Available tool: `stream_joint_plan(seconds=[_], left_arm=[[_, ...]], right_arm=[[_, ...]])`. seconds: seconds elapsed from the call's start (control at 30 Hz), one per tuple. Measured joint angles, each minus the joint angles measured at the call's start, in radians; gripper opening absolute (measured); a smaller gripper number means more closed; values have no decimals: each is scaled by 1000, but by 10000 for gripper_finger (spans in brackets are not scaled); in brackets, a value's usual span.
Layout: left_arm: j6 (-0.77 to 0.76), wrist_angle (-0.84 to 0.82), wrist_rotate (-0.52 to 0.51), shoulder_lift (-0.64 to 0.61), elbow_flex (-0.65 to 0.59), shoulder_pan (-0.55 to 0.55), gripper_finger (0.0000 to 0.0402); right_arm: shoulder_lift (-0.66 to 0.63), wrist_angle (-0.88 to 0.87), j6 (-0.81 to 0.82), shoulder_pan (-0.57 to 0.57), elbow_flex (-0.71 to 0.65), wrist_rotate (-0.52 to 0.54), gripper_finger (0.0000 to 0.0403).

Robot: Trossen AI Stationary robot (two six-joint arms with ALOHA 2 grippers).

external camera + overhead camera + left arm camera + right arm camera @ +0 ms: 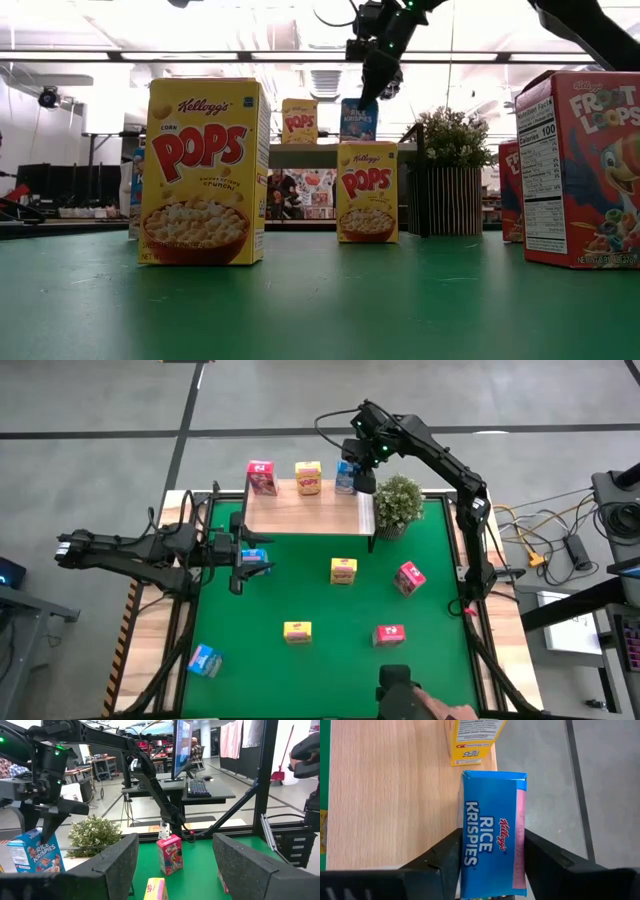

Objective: Stack cereal on shelf
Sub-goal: Put the top right blue cereal box on the shelf

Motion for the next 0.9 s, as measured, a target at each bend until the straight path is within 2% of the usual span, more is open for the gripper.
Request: stream_joint_plan(seconds=[0.17,0.4,0.57,0.9], left_arm=[[0,0,0,0,0,0,240],[0,0,0,0,0,0,240],[0,0,0,0,0,0,239],[12,0,0,0,0,0,239]], right_arm=[[0,1,-1,0,0,0,194],[0,25,-15,0,0,-8,196],[0,43,-13,2,0,-52,196],[0,54,2,4,0,-52,196]])
